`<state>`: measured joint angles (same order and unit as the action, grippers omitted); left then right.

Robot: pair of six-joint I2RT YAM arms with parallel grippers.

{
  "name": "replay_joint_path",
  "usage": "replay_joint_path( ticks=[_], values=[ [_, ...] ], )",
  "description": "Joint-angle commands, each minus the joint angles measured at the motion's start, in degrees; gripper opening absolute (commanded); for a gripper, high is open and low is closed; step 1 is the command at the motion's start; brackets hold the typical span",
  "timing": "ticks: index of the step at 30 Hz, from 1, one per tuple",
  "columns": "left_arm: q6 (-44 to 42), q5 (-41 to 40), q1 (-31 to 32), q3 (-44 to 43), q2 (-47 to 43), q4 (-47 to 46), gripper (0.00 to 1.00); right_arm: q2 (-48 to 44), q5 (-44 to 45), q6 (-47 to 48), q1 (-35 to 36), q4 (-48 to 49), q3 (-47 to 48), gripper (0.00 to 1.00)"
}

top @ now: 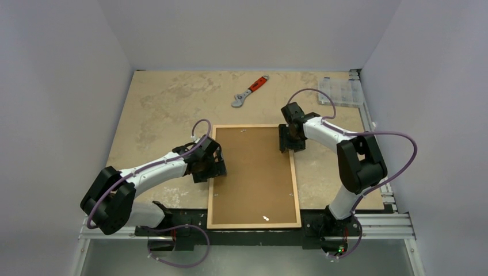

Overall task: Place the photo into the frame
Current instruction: Install the photo frame at the center of the board.

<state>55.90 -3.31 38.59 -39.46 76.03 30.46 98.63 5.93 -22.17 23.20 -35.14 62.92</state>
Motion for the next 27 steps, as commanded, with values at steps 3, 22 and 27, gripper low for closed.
replay_joint_path(
  ticks=[3,22,27],
  values=[
    [-1.1,0.3,-0.4,0.8,0.3,-2.3,0.79,1.9,3.0,-0.6,-0.9,0.6,1.4,0.25],
    [-4.0,0.6,-5.4,-0.8,-0.2,-7.2,0.85,-10.6,-8.4,-1.6,-1.8,5.0,-6.1,0.85],
    [-7.1,0.6,-7.4,-7.5,5.5,-5.8,0.85,-12.2,-15.3,-2.2,-4.1,7.6,-10.5,0.89]
  ],
)
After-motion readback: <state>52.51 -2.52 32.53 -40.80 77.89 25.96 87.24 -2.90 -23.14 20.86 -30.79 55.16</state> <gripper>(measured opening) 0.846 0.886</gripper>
